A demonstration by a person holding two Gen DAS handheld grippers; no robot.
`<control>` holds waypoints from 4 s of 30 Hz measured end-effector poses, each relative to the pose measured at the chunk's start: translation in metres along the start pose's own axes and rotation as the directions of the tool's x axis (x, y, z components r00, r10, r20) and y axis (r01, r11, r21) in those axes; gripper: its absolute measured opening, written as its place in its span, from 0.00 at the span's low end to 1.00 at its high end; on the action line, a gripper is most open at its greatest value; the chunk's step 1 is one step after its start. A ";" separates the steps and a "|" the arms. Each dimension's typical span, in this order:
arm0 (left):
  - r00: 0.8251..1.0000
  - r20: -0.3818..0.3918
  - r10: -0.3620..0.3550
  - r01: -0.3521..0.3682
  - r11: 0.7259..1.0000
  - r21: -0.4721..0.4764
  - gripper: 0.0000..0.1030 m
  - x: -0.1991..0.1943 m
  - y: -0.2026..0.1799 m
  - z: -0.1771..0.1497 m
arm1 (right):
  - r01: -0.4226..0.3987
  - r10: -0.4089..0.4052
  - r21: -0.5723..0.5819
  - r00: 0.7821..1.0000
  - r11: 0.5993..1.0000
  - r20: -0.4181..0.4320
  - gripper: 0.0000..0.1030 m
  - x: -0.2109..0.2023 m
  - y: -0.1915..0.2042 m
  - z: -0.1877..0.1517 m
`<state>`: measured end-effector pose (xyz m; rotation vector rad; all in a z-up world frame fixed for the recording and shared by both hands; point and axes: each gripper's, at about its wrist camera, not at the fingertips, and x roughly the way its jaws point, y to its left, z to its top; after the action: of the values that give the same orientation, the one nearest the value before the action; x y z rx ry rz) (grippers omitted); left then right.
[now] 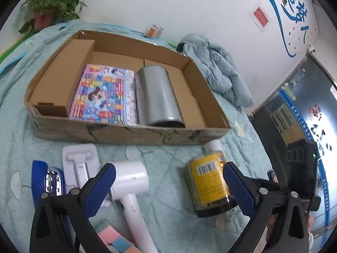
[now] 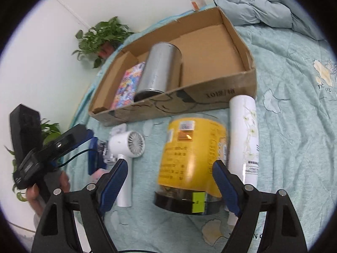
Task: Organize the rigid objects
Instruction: 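Set the silver can upright beside the board-game box and release, then reach the left gripper to the yellow-labelled jar and grasp it, then lift the yellow jar with the left gripper and carry it toward the box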
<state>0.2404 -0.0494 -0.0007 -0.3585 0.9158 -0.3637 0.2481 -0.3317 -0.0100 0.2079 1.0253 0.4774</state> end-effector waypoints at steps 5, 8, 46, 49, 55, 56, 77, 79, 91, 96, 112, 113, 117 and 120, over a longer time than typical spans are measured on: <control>1.000 -0.031 0.001 -0.001 1.000 0.020 0.99 0.009 -0.008 -0.006 | 0.055 -0.056 -0.027 0.996 0.998 -0.064 0.79 0.015 0.005 -0.001; 0.998 -0.063 -0.016 0.017 1.000 0.018 0.99 0.021 -0.010 -0.008 | 0.097 -0.102 -0.052 0.990 0.994 -0.098 0.79 0.022 0.011 0.001; 0.976 -0.168 -0.139 0.127 0.989 -0.082 0.91 0.088 -0.001 0.025 | -0.034 -0.032 -0.174 0.932 0.984 -0.360 0.88 0.090 0.023 0.004; 0.964 -0.214 -0.158 0.145 0.987 -0.075 0.91 0.103 -0.006 0.029 | -0.080 0.046 -0.125 0.966 0.989 -0.253 0.88 0.076 0.017 0.007; 0.947 -0.295 -0.131 0.135 0.991 -0.007 0.91 0.125 -0.024 0.025 | -0.087 0.071 -0.069 0.975 0.994 -0.210 0.83 0.068 0.005 0.008; 0.939 -0.312 -0.143 0.148 0.989 -0.008 0.91 0.127 -0.026 0.022 | -0.087 0.070 -0.069 0.973 0.994 -0.219 0.83 0.065 0.000 0.008; 0.906 -0.415 -0.077 0.041 0.995 -0.096 0.77 0.138 -0.017 -0.004 | -0.209 -0.099 -0.318 0.674 0.925 -0.732 0.84 0.146 0.070 -0.006; 0.904 -0.420 -0.077 0.041 0.995 -0.095 0.77 0.140 -0.017 -0.004 | -0.203 -0.115 -0.334 0.676 0.920 -0.728 0.84 0.146 0.072 -0.005; 0.915 -0.383 -0.127 0.063 0.983 -0.175 0.86 0.112 -0.010 -0.012 | -0.183 0.147 -0.020 0.846 0.983 -0.512 0.83 0.106 0.026 -0.034; 0.882 -0.443 -0.160 0.079 0.977 -0.197 0.88 0.117 -0.011 -0.030 | -0.175 0.173 0.029 0.917 0.984 -0.360 0.84 0.080 0.020 -0.069; 0.936 -0.349 -0.046 0.062 0.998 0.033 0.82 0.081 -0.072 -0.025 | -0.168 0.178 0.062 0.953 0.984 -0.245 0.83 0.043 0.030 -0.060; 0.952 -0.304 -0.038 0.060 0.996 0.062 0.82 0.070 -0.081 -0.012 | -0.172 0.178 0.042 0.958 0.984 -0.227 0.83 0.039 0.036 -0.051; 0.985 -0.169 -0.028 0.051 0.990 0.134 0.81 0.038 -0.103 0.045 | -0.184 0.176 -0.051 0.975 0.982 -0.134 0.83 0.013 0.054 -0.007; 0.996 -0.082 -0.030 0.043 0.985 0.166 0.81 0.018 -0.118 0.084 | -0.180 0.172 -0.142 0.983 0.974 -0.068 0.83 -0.007 0.067 0.032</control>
<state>0.3016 -0.1488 0.0867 -0.2079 0.9496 -0.4879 0.2535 -0.2747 0.0376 0.1550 1.0250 0.7205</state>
